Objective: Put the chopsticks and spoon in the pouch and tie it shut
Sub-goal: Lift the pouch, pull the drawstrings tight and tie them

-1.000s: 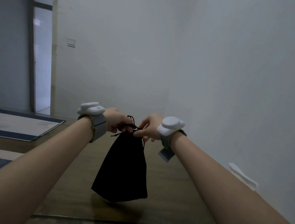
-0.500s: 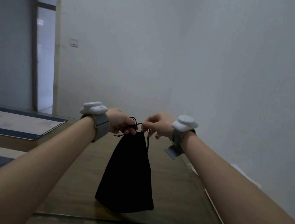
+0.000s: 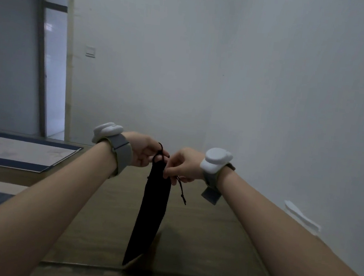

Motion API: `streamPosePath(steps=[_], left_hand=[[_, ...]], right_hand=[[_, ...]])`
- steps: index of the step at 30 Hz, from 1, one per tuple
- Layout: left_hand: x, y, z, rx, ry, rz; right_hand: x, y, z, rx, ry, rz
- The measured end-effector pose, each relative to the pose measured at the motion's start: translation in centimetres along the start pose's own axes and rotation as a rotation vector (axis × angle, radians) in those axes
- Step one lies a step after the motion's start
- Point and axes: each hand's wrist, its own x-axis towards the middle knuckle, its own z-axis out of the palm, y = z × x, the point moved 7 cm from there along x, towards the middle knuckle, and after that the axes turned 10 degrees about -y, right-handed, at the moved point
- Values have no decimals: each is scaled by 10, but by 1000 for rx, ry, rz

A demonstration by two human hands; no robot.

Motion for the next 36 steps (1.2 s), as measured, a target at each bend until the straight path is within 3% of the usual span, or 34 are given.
streamPosePath(steps=[9, 15, 19, 24, 32, 36], left_hand=[[-5, 0, -3, -153, 19, 84], [-9, 5, 6, -110, 7, 96], [-10, 8, 16, -80, -20, 111], [-14, 8, 19, -91, -72, 110], [-13, 2, 4, -45, -7, 140], [-13, 2, -1, 22, 40, 160]], right_hand=[[-5, 1, -3, 48, 8, 2], [-12, -2, -46, 221, 390, -73], [1, -17, -34, 159, 298, -109], [8, -22, -35, 32, 327, -77], [5, -5, -36, 517, 307, -106], [6, -3, -34, 538, 296, -86]])
